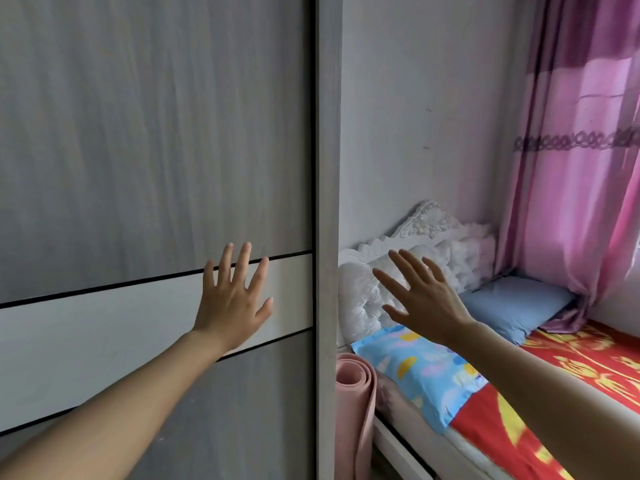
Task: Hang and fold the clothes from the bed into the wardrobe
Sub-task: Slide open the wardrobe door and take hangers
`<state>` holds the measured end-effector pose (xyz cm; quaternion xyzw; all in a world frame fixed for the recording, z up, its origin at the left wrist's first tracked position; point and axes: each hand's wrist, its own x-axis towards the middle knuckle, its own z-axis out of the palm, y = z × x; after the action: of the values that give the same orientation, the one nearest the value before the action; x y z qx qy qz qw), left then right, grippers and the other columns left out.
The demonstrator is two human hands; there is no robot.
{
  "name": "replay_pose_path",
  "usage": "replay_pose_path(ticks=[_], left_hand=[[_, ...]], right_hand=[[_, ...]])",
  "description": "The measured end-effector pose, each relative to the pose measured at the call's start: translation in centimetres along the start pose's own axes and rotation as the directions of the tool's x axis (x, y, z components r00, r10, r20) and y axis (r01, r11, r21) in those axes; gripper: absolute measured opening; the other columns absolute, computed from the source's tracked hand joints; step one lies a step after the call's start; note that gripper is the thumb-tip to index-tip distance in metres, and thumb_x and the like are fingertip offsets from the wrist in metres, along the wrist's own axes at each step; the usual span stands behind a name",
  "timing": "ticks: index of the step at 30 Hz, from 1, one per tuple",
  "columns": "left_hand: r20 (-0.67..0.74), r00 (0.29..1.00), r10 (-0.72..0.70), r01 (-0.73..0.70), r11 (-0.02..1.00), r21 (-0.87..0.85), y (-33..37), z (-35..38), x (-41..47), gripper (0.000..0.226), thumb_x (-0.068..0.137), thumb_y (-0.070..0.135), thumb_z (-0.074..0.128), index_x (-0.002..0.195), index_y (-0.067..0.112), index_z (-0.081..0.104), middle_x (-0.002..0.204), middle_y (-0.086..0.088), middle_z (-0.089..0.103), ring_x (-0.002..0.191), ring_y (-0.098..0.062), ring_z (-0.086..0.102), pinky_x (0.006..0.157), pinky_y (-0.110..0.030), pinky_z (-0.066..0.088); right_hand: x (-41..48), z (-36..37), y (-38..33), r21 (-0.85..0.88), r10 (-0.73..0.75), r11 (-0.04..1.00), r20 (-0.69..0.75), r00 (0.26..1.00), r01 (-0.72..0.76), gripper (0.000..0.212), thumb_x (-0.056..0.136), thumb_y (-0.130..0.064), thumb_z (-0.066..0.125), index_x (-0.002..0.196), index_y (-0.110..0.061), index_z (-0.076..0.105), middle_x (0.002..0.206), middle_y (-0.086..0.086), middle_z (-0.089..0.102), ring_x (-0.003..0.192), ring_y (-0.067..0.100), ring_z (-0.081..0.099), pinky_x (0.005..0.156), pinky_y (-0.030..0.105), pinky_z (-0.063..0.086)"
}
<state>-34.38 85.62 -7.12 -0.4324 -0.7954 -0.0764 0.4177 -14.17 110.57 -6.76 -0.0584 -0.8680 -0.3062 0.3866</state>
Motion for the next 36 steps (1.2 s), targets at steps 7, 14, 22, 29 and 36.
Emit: replay_pose_path(ticks=[7,14,22,29,36], left_hand=[[0.022,0.987,-0.157,0.151,0.974,0.168,-5.9,3.9,-1.2,0.063,0.081,0.044,0.032,0.131,0.007,0.038,0.137,-0.032,0.042,0.127,-0.048,0.027,0.089,-0.065,0.037],[-0.050,0.958,-0.283,0.287,0.925,0.249,-11.6,8.0,-1.9,0.064,0.083,0.043,0.031,0.136,0.009,0.035,0.143,-0.030,0.030,0.130,-0.051,0.023,0.093,-0.071,0.027],[-0.382,0.920,-0.092,0.253,0.882,0.397,-15.3,13.8,-1.7,0.075,0.084,0.044,0.038,0.150,0.018,0.014,0.158,-0.014,0.001,0.144,-0.039,0.002,0.109,-0.062,0.007],[-0.458,0.887,-0.062,0.295,0.840,0.457,-16.1,15.3,-1.8,0.067,0.092,0.050,0.025,0.151,0.020,0.012,0.159,-0.012,0.002,0.145,-0.036,0.004,0.111,-0.058,0.009],[-0.447,0.891,-0.074,0.309,0.821,0.480,-16.2,15.0,-2.0,0.066,0.093,0.052,0.020,0.152,0.022,0.009,0.159,-0.010,0.000,0.145,-0.035,0.001,0.112,-0.056,0.005]], right_hand=[[4.5,8.5,-3.7,0.117,-0.140,0.981,-0.114,0.984,0.153,0.056,0.077,-0.046,0.058,0.126,-0.024,0.043,0.124,0.019,0.060,0.120,0.032,0.047,0.086,0.050,0.051],[12.7,12.0,-7.6,0.113,-0.250,0.957,-0.142,0.958,0.267,0.075,0.065,-0.050,0.077,0.129,-0.025,0.048,0.132,0.017,0.055,0.125,0.033,0.043,0.093,0.050,0.046],[19.6,19.1,-11.5,0.102,-0.090,0.988,-0.240,0.967,0.117,0.079,0.075,-0.065,0.053,0.137,-0.019,0.034,0.143,0.025,0.026,0.130,0.043,0.027,0.094,0.059,0.041],[20.7,23.2,-14.1,0.240,0.047,0.969,-0.439,0.897,0.066,0.070,0.092,-0.062,0.015,0.138,-0.013,0.030,0.139,0.030,0.023,0.142,0.043,-0.006,0.106,0.064,0.010],[21.2,24.6,-14.9,0.288,0.060,0.949,-0.568,0.821,0.129,0.066,0.090,-0.059,0.026,0.139,-0.014,0.027,0.141,0.030,0.023,0.138,0.048,0.008,0.100,0.064,0.018]])
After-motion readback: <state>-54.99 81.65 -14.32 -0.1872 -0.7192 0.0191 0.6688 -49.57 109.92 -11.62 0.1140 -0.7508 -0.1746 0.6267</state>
